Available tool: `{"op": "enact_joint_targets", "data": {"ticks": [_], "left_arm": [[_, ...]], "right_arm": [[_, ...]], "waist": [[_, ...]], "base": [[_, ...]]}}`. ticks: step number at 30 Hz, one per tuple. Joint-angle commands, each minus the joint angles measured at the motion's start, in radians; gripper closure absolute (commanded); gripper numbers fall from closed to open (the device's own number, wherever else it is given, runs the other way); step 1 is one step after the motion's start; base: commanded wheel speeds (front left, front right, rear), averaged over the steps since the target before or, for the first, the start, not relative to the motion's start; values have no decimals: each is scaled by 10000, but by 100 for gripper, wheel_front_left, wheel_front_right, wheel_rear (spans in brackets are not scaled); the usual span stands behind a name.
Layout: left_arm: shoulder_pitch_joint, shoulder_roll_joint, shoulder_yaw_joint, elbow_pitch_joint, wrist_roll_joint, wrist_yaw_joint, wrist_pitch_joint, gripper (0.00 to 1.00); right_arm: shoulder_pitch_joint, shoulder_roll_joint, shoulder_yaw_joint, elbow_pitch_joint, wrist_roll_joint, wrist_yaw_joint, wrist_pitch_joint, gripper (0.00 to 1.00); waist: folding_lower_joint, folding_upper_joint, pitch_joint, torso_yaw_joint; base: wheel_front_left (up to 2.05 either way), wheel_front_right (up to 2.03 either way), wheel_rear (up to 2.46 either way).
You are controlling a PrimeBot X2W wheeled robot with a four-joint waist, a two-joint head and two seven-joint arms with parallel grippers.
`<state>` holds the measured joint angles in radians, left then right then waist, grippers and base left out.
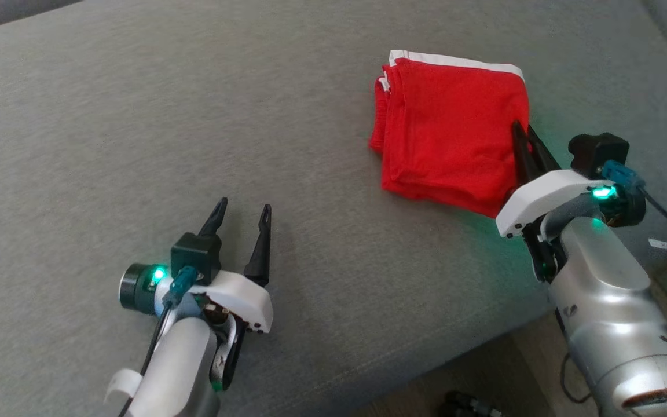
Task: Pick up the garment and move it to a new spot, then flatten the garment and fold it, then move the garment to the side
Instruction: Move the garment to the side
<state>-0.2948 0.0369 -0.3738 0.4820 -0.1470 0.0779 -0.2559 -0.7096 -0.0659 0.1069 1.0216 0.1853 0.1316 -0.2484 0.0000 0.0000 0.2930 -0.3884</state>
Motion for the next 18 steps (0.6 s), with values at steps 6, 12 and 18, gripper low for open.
{"op": "enact_joint_targets", "data": {"ticks": [6,12,18], "left_arm": [[-498,133,269,-134,198,-109,-59,0],[-569,133,294,-131,279,-150,-59,0],[-549,133,332,-176,255,-151,-59,0]], "right_arm": [[-757,-368,46,60,-569,-9,-133,100],[-1760,-1707,-741,871,-1381,-9,-78,100],[-2462,-3002,-1694,1559,-2194,-9,135,100]], "waist": [[0,0,464,-15],[0,0,733,781],[0,0,937,1470]], "base": [[0,0,0],[0,0,0],[0,0,0]]}}
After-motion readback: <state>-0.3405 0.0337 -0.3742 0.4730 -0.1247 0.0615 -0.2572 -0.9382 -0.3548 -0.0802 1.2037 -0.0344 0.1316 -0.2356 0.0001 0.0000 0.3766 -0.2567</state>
